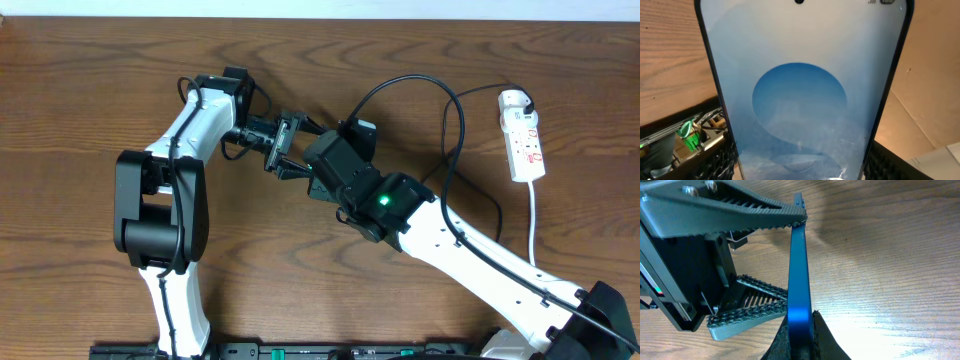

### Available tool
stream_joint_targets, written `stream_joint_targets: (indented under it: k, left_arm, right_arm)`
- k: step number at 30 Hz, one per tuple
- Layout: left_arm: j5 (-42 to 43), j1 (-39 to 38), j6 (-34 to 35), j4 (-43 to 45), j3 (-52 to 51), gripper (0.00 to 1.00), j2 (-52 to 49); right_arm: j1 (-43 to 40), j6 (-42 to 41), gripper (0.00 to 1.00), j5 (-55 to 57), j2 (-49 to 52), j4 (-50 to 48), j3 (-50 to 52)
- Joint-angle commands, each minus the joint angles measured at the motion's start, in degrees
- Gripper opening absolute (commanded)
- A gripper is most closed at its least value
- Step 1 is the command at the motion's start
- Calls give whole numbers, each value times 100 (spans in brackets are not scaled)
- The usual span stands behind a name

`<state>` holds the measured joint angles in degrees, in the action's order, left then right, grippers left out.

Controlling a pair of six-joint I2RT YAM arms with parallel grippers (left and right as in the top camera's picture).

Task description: Plug charger to phone and switch on socket

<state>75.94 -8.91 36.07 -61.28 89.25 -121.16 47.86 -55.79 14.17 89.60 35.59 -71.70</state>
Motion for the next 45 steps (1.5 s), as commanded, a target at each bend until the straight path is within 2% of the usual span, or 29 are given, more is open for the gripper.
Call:
stream_joint_targets:
  k: [1, 3, 5, 16, 22, 29, 35, 37, 38, 41, 45]
  left_arm:
    - [295, -22, -44, -11, -15, 85, 214]
    - [136, -22, -42, -11, -15, 94, 212]
    - [70, -22, -44, -7, -15, 99, 212]
    - [219, 282, -44, 675, -15, 98, 212]
    - [317, 739, -424, 710, -15, 98, 326]
    - [313, 1165, -848, 719, -15, 98, 1034]
    - [267, 1381, -1460, 691, -15, 98, 2090]
    - [-98, 1388, -1672, 476, -15, 98, 2586]
    - [-632, 1388, -1768, 258, -15, 98, 2933]
    - [-2068, 1388, -1829, -304, -15, 98, 3565]
    - [-3965, 1386, -1827, -1108, -15, 98, 4286]
  right_arm:
    - [-107, -74, 1, 66, -79, 72, -131]
    - [-216, -74, 1, 66, -201, 195, -133]
    - [-323, -74, 1, 44, -332, 304, -133]
    - [-1257, -72, 1, -577, -1434, 1204, -131]
    - [-1786, 426, 1, -599, -2122, 1692, -79]
    - [-2131, 463, 1, -791, -3005, 1362, 588]
    - [-2144, 354, 1, -1864, -3552, -811, 2181]
    - [-2177, 31, 1, -2498, -3552, -2111, 2929]
    - [-2216, -234, 1, -2833, -3495, -2933, 3348]
    - [-2343, -723, 1, -3316, -3272, -4535, 4094]
    - [-2535, -1191, 1, -3449, -2885, -5772, 4645]
